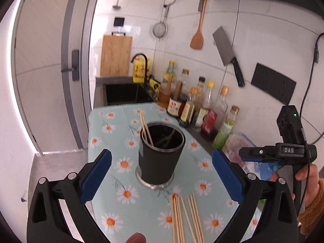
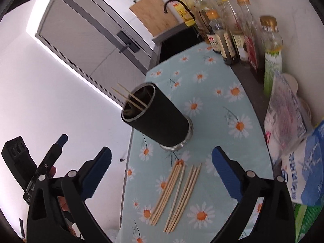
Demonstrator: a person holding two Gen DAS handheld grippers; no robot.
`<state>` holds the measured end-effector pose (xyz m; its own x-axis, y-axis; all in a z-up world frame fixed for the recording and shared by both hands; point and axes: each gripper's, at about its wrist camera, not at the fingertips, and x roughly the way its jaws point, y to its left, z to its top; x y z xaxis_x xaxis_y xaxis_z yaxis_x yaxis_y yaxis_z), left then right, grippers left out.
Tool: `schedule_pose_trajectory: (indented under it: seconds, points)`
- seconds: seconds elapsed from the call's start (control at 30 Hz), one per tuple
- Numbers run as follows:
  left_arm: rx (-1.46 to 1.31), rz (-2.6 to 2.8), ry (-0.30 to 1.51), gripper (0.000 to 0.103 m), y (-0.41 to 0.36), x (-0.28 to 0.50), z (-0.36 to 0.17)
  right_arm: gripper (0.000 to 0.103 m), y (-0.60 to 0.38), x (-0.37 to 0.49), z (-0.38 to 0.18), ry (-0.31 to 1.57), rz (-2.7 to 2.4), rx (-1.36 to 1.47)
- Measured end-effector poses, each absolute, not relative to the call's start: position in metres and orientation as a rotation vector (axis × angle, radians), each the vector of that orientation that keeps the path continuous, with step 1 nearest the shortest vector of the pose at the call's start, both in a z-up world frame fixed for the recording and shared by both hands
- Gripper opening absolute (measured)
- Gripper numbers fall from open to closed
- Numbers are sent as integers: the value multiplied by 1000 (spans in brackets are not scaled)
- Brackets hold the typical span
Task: Organize utensils
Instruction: 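Move both grippers back down to the chopsticks on the tablecloth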
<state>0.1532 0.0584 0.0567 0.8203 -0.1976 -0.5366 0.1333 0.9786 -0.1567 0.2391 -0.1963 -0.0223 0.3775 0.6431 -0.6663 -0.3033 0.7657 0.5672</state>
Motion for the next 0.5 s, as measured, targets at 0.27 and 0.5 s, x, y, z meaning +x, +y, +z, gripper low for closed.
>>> schedule_pose_trajectory:
  seconds: [0.27,0.5]
  points:
    - [-80,-268,851,97,72,164,2,87,-168,221,-94,1311,443,375]
    - [-40,-344,1066,97,68,182,-45,49,-157,226,-133,1439,301,360]
